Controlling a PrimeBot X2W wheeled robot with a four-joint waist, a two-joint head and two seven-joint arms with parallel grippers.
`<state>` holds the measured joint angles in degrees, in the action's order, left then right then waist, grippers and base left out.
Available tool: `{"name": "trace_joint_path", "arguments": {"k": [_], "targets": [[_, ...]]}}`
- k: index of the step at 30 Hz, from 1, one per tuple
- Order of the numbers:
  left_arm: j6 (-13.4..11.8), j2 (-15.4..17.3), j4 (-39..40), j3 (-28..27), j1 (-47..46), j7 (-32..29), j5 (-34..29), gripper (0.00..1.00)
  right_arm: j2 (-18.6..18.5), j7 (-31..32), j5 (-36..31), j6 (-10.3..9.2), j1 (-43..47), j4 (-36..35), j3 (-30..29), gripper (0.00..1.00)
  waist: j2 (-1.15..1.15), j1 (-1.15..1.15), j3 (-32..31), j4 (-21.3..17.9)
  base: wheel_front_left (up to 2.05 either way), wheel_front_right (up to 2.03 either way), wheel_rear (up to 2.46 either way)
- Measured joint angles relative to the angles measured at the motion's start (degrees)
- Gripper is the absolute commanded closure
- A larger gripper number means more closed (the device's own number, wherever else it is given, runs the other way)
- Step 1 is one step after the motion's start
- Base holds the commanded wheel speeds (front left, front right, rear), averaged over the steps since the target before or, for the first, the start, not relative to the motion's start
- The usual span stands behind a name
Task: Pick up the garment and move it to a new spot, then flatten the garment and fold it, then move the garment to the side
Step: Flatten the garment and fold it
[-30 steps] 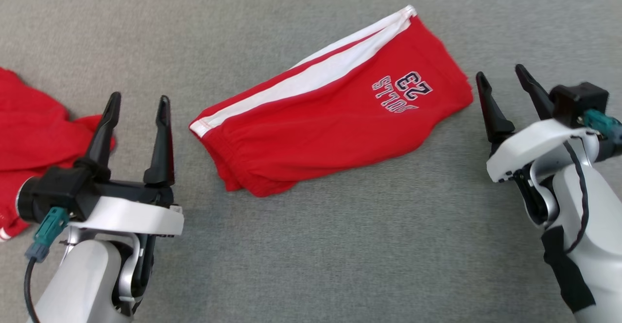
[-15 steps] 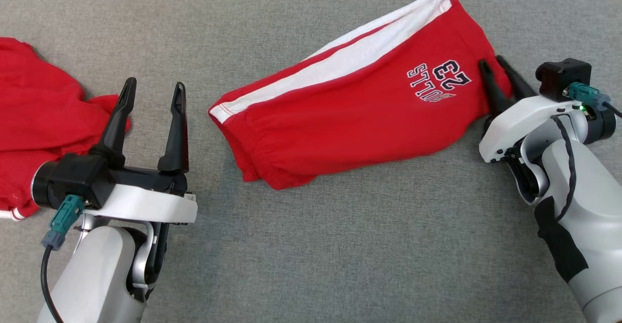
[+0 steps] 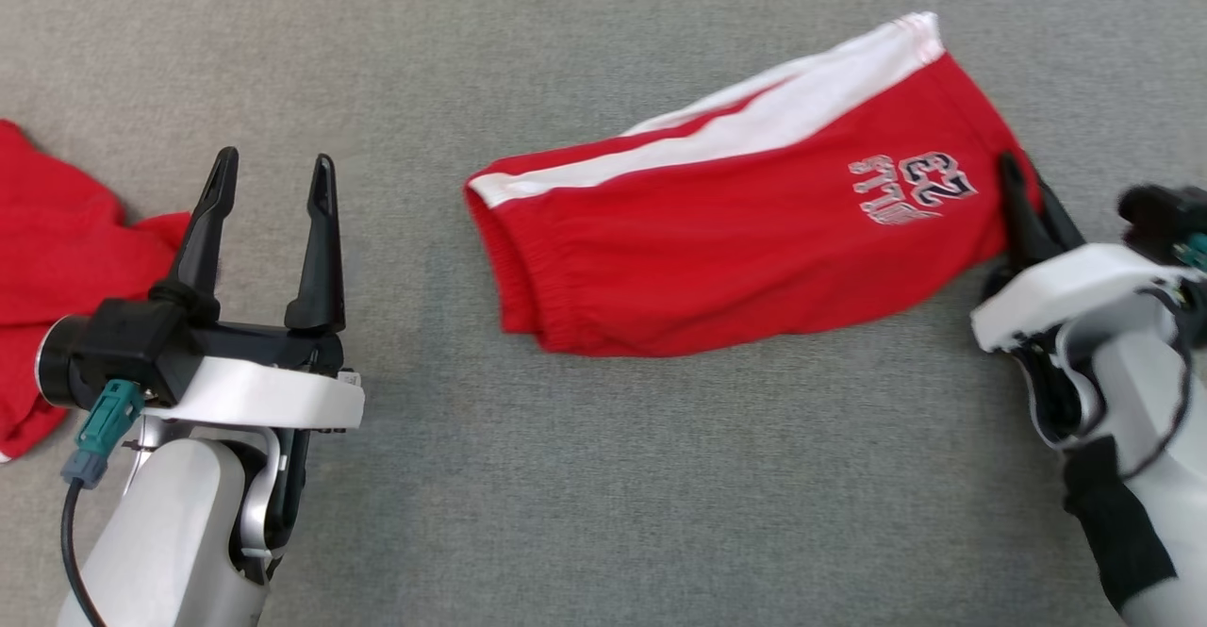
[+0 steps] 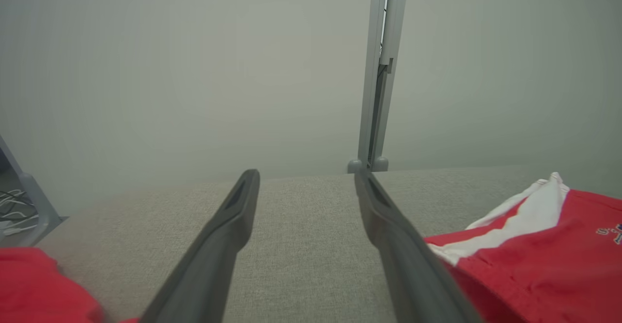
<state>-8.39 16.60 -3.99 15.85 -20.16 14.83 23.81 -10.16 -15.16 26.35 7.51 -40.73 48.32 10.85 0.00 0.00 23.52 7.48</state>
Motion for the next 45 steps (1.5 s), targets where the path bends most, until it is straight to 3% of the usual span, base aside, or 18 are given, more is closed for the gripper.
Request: {"name": "trace_joint_path", "arguments": {"k": [5, 10, 24, 31, 34, 41, 45], "targets": [[-0.01, 0.47, 0.13, 0.10, 1.13, 0.01, -0.20, 0.00, -0.57, 0.02, -0.15, -0.01, 8.62, -7.97, -8.33, 1.00, 0.00, 0.00, -1.13, -1.78, 0.00, 0.00, 0.00], [-0.25, 0.98, 0.48, 0.04, 1.58, -0.19, -0.21, 0.00, 2.31, 0.01, -2.68, -0.01, 16.45, -15.47, -13.77, 1.00, 0.00, 0.00, -2.21, -3.54, 0.00, 0.00, 0.00], [-0.54, 1.29, 1.23, 1.63, 2.15, -1.76, -0.40, 0.00, 5.88, 0.00, -8.37, -0.02, 17.30, -25.57, -13.54, 1.00, 0.00, 0.00, -4.72, -4.72, 0.00, 0.00, 0.00], [-0.76, 0.98, 1.30, 2.25, 2.26, -1.96, -0.38, 0.00, 7.27, 2.96, -10.50, -0.02, 12.32, -32.97, 0.78, 1.00, 0.00, 0.00, -5.25, -3.93, 0.00, 0.00, 0.00], [-0.79, 0.82, 1.20, 2.44, 2.26, -1.94, -0.35, 0.00, 7.40, 4.08, -7.14, -0.02, 11.38, -33.98, 8.57, 1.00, 0.00, 0.00, -5.17, -3.36, 0.00, 0.00, 0.00], [-0.68, 0.19, 0.48, 2.90, 1.98, -1.59, -0.02, 0.00, 7.58, 5.73, -1.34, -0.02, 8.27, -29.29, 25.19, 1.00, 0.00, 0.00, -4.17, -2.12, 0.00, 0.00, 0.00], [-0.26, -0.32, -0.30, 3.23, 1.51, -1.20, 0.05, 0.00, 7.54, 5.70, 0.40, -0.02, 5.97, -23.84, 29.25, 1.00, 0.00, 0.00, -3.67, -1.38, 0.00, 0.00, 0.00]]}}
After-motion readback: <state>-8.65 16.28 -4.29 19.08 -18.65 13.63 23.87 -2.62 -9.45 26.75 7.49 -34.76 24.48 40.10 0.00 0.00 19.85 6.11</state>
